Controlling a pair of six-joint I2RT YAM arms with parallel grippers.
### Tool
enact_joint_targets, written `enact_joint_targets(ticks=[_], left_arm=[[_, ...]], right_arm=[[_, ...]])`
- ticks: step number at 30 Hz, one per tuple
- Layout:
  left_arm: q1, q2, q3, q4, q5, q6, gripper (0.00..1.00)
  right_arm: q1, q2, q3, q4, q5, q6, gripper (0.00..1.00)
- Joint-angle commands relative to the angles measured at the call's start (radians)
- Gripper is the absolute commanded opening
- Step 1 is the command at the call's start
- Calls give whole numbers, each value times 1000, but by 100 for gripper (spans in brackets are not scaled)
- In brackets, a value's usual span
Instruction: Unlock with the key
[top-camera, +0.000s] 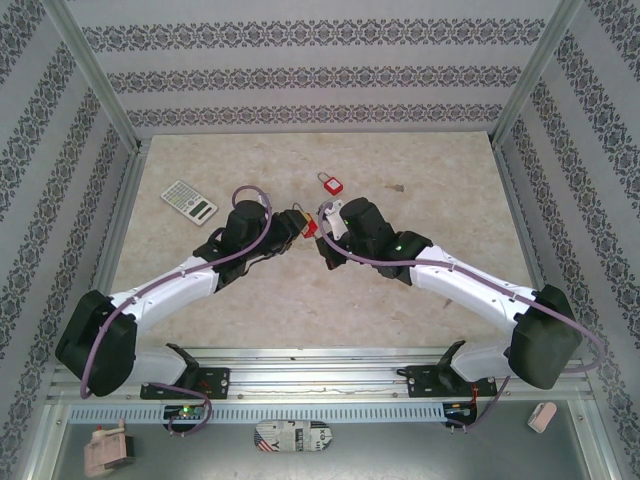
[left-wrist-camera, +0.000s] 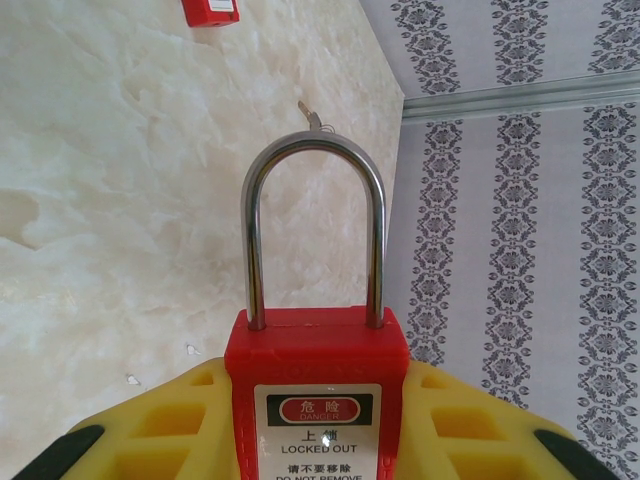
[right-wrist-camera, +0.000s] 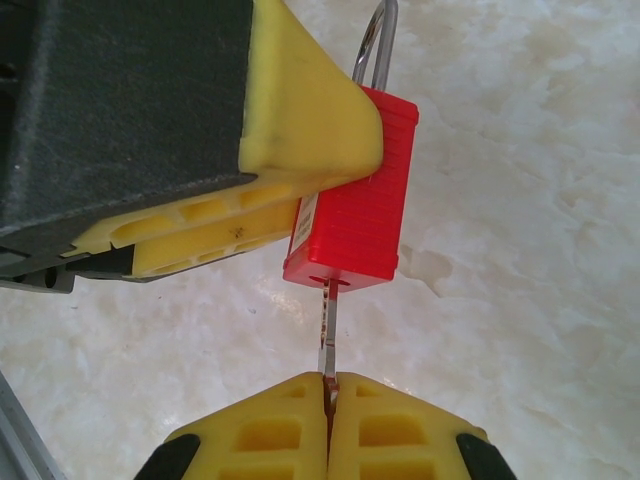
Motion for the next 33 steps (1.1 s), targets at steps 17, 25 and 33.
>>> enact_joint_targets(ticks=[17, 25, 33], left_arm=[[-50, 63, 4, 149, 108, -37, 0], [-53, 61, -41, 252, 132, -99, 0], [-59, 36, -9, 178, 128, -76, 0]], right_arm=[[-45, 24, 18, 208, -58, 38, 0], [-96, 3, -28, 283, -120, 112, 0], [-95, -2, -42, 269, -114, 95, 0]])
